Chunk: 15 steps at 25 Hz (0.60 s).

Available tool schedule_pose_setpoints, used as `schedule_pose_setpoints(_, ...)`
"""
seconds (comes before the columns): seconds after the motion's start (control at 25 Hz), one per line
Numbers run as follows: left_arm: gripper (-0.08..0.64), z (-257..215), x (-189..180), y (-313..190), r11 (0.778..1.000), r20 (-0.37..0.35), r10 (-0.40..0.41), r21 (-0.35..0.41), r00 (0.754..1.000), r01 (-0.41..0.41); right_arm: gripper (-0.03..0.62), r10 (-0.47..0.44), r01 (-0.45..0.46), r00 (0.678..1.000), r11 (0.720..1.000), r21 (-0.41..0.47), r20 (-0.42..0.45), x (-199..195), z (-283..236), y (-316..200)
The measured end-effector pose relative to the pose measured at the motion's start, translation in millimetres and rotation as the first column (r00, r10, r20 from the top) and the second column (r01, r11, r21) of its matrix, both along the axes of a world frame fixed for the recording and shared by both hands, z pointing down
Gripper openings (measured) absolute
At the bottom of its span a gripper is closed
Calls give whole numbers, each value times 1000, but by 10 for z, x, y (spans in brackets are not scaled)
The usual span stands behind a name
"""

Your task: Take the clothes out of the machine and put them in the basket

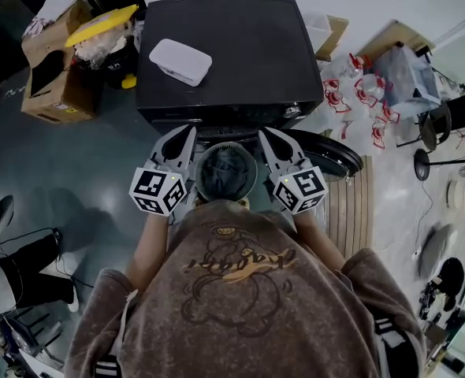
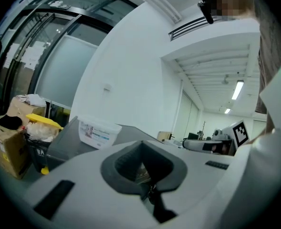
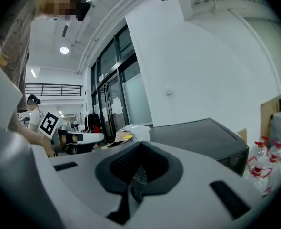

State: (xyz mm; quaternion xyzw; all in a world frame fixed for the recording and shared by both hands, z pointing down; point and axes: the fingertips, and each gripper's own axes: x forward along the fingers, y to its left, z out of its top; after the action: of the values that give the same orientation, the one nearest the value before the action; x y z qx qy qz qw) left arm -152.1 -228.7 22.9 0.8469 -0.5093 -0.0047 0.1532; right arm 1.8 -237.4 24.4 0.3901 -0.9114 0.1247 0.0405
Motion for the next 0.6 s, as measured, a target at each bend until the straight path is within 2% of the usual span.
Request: schedule_pose_setpoints(0.6, 6, 1, -5, 31, 1000, -12, -13, -8, 1000, 13, -9, -3, 3, 1000, 1000, -7, 6, -13, 2, -21)
